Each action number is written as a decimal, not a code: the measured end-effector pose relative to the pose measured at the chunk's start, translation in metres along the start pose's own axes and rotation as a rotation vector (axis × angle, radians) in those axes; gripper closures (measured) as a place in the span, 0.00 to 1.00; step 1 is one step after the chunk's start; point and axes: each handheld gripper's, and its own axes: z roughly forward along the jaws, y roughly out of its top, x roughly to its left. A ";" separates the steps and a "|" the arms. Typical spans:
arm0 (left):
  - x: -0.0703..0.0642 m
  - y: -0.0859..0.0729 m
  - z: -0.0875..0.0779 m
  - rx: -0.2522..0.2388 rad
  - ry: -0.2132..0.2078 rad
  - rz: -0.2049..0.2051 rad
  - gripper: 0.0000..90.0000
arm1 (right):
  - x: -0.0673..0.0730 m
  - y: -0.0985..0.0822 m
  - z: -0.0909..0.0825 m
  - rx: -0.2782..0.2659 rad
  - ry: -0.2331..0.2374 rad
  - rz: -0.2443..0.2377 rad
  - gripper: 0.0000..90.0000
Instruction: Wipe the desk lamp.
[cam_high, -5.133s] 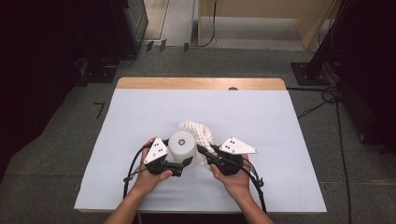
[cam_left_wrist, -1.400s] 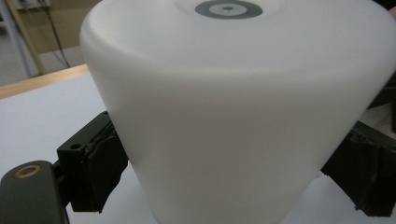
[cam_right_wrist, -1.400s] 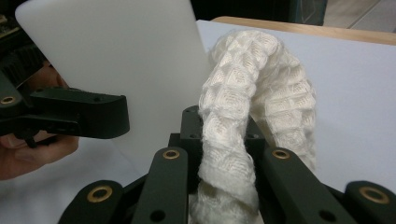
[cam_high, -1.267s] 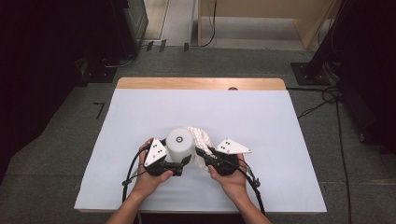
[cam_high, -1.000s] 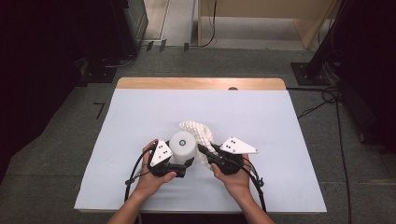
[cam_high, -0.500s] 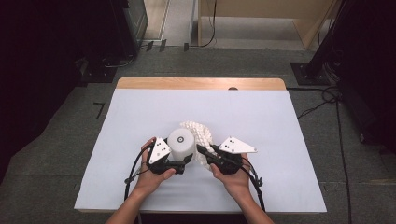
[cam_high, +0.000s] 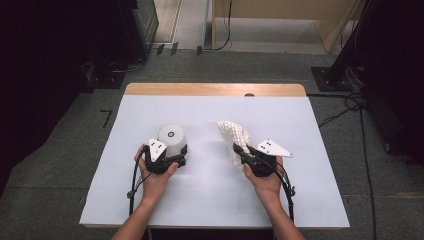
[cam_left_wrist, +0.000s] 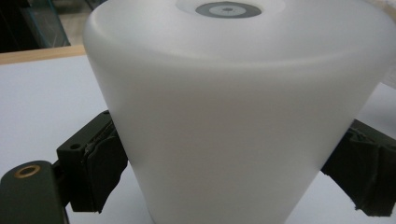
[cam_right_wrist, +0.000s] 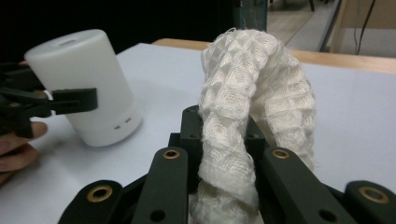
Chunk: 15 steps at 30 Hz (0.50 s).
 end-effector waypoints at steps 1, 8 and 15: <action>0.000 -0.001 0.001 0.005 0.002 0.004 0.09 | -0.002 -0.002 0.001 0.009 -0.005 0.004 0.86; -0.001 -0.002 -0.003 -0.006 -0.029 0.010 0.07 | -0.007 -0.009 0.008 0.043 -0.016 0.009 0.86; 0.008 0.002 -0.025 -0.038 -0.045 -0.019 0.04 | -0.021 -0.019 0.011 0.096 -0.078 0.030 0.85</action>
